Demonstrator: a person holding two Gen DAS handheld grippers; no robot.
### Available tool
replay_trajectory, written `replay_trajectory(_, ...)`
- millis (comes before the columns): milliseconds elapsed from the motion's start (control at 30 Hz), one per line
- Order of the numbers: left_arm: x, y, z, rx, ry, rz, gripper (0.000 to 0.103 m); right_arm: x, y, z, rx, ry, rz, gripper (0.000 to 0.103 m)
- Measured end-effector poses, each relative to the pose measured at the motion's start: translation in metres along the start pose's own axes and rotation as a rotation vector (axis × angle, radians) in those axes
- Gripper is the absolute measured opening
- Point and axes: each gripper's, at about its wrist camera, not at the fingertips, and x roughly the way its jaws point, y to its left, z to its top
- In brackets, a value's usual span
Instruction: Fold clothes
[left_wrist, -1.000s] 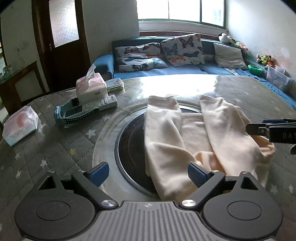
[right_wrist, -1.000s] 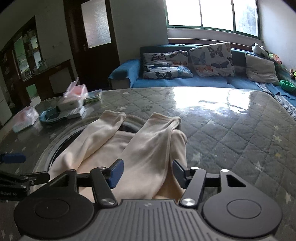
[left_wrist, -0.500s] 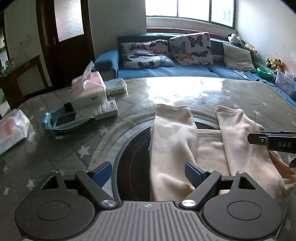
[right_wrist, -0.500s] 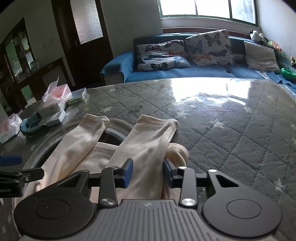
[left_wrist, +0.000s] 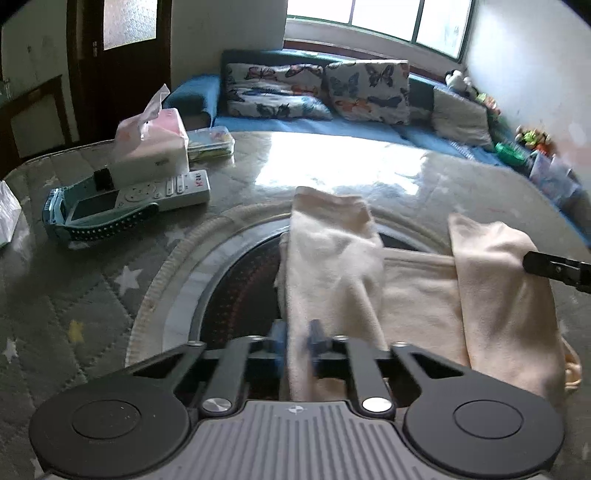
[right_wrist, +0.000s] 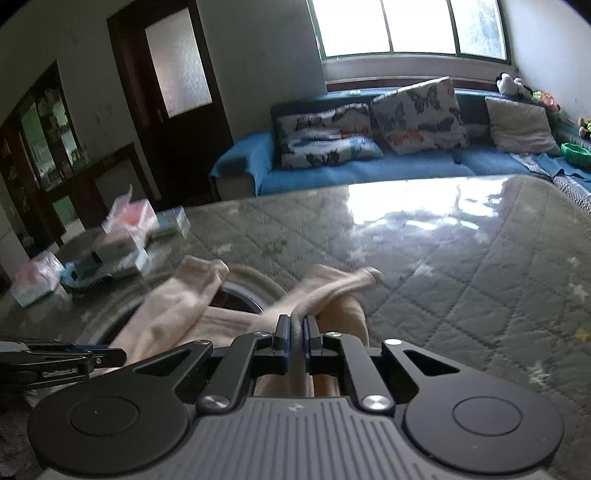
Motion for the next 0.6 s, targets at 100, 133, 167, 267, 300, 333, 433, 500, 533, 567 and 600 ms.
replay_trajectory(100, -0.008, -0.001, -0.002, 0.003, -0.021, -0.001, 0.007, -0.023, -0.004, 0.002, 0.007, -0.039, 0.000, 0.006)
replay_trajectory(133, -0.010, -0.001, -0.003, 0.004, -0.026, -0.001, 0.007, -0.032, -0.006, 0.001, 0.011, -0.054, -0.003, 0.006)
replay_trajectory(167, -0.013, -0.002, -0.004, 0.004, -0.030, -0.001, 0.007, -0.042, -0.009, -0.001, 0.016, -0.068, -0.006, 0.006)
replay_trajectory(267, -0.020, -0.003, -0.006, 0.011, -0.040, 0.001, 0.007, -0.074, -0.019, -0.008, 0.029, -0.103, -0.023, 0.006)
replay_trajectory(300, -0.023, -0.003, -0.007, 0.012, -0.044, 0.000, 0.007, -0.084, -0.023, -0.011, 0.033, -0.113, -0.030, 0.006)
replay_trajectory(333, -0.026, -0.003, -0.008, 0.010, -0.048, 0.000, 0.006, -0.094, -0.027, -0.014, 0.037, -0.122, -0.041, 0.006)
replay_trajectory(433, -0.037, -0.001, -0.012, 0.006, -0.061, 0.006, 0.006, -0.120, -0.037, -0.024, 0.055, -0.144, -0.068, 0.006)
replay_trajectory(500, -0.047, 0.001, -0.015, 0.009, -0.073, 0.008, 0.006, -0.138, -0.044, -0.034, 0.070, -0.156, -0.095, 0.006)
replay_trajectory(533, -0.052, 0.002, -0.017, 0.009, -0.078, 0.009, 0.006, -0.145, -0.048, -0.039, 0.073, -0.156, -0.114, 0.006)
replay_trajectory(567, -0.058, 0.004, -0.020, 0.005, -0.081, 0.010, 0.006, -0.152, -0.052, -0.045, 0.077, -0.157, -0.134, 0.006)
replay_trajectory(600, -0.063, 0.006, -0.023, 0.002, -0.085, 0.011, 0.006, -0.159, -0.056, -0.051, 0.080, -0.157, -0.154, 0.006)
